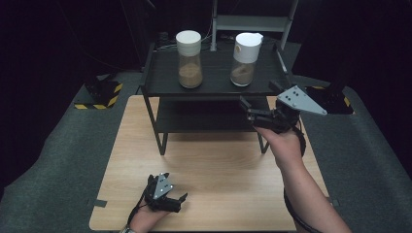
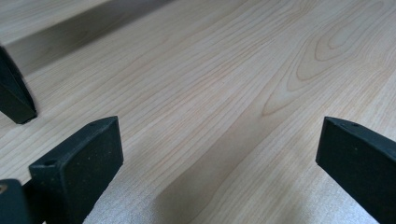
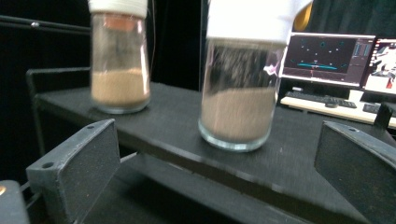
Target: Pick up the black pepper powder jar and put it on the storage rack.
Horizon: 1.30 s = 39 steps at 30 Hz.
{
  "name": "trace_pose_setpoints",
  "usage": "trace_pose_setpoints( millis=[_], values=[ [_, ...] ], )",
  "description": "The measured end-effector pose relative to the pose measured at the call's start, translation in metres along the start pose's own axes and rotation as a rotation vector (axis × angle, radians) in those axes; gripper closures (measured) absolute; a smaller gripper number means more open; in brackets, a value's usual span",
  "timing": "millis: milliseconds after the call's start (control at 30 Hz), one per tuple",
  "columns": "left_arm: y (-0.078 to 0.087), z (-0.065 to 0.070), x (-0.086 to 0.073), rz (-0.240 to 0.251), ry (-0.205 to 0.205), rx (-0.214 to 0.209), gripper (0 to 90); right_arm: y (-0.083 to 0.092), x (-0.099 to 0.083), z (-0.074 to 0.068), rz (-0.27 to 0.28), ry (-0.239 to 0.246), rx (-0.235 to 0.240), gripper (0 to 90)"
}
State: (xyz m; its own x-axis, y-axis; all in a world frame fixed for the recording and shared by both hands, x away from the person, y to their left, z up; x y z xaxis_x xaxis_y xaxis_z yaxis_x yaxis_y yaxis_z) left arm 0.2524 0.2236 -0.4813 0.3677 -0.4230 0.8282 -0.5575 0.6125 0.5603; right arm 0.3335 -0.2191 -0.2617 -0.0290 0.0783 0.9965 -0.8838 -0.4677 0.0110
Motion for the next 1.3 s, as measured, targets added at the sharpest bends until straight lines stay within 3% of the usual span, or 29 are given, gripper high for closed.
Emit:
trace_pose_setpoints(
  millis=[800,1300],
  values=[
    [0.002,0.002,-0.003,0.024,-0.004,0.006,1.0,0.053,-0.093,-0.006,-0.128,0.093,0.033,0.0],
    [0.003,0.001,-0.005,0.042,0.005,0.004,1.0,0.067,-0.150,-0.009,-0.239,0.119,0.021,0.0]
  ],
)
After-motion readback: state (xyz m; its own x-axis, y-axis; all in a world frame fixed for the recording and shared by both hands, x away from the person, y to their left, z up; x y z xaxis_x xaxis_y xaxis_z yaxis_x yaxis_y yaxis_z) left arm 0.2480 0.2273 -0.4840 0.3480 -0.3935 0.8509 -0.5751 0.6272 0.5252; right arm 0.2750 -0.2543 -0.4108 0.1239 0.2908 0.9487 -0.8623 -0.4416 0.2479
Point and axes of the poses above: each handheld gripper's, and its own axes: y roughly backward along the jaws, x roughly out of its top, z roughly to its right, the point moved 5 cm from there along -y, roughly forward along the jaws, and after that the axes turned 7 degrees about -x, right-handed, at the moved point
